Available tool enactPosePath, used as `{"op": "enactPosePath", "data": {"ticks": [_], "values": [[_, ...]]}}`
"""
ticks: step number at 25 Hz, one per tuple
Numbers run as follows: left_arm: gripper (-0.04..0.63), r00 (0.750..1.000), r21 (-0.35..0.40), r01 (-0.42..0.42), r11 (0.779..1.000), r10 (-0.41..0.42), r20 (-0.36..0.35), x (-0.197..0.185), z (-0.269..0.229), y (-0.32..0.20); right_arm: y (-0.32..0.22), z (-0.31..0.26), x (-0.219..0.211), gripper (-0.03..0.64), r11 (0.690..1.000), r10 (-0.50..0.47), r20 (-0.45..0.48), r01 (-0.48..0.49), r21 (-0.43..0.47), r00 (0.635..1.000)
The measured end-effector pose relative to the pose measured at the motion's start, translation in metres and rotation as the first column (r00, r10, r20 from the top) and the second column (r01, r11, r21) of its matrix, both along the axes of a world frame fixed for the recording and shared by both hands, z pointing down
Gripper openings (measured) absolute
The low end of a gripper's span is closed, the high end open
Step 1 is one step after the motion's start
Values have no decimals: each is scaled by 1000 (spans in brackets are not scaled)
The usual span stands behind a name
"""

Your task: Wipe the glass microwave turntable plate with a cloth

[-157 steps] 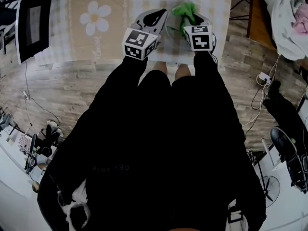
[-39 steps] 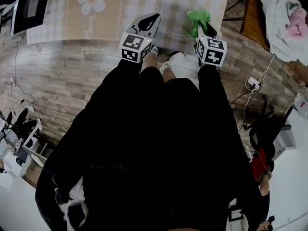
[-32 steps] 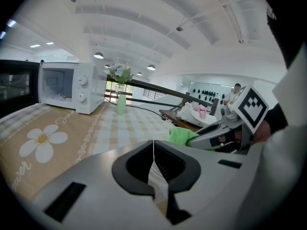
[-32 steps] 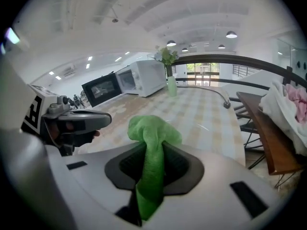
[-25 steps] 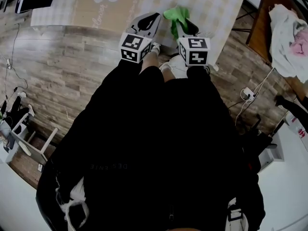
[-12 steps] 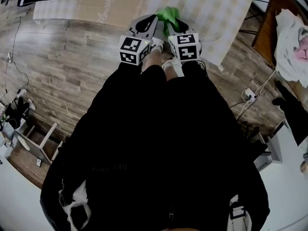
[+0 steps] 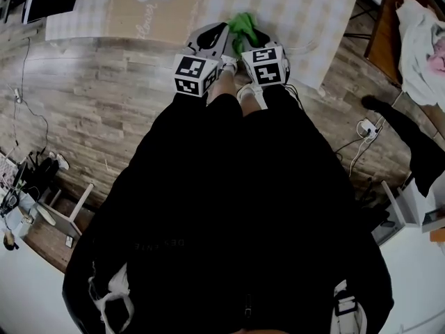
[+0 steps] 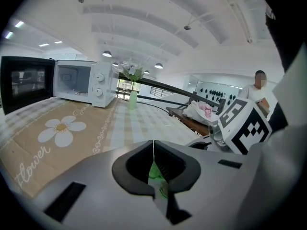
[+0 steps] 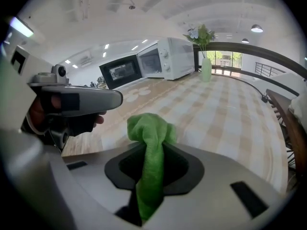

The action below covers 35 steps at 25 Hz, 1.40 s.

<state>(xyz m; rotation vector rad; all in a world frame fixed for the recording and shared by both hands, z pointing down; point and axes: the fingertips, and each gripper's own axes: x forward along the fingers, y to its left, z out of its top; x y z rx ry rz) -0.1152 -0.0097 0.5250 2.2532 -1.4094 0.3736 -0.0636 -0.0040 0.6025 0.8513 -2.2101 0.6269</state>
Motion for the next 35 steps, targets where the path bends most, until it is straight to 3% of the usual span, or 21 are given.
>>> {"op": "enactPosePath", "data": {"ticks": [20,28,35], "values": [[21,986,-15,-167,986,167,-6,79,7,-22,0,2,94,92,983,183,-15,-183,5,983],[21,970,-9,-244,970,244,-1,111,1,-27,5,6,169,92,949,314,-47,-314,20,948],[21,960,8,-279,960,279,15,116,-15,-22,5,3,216,87,912,409,-88,-409,18,908]]}}
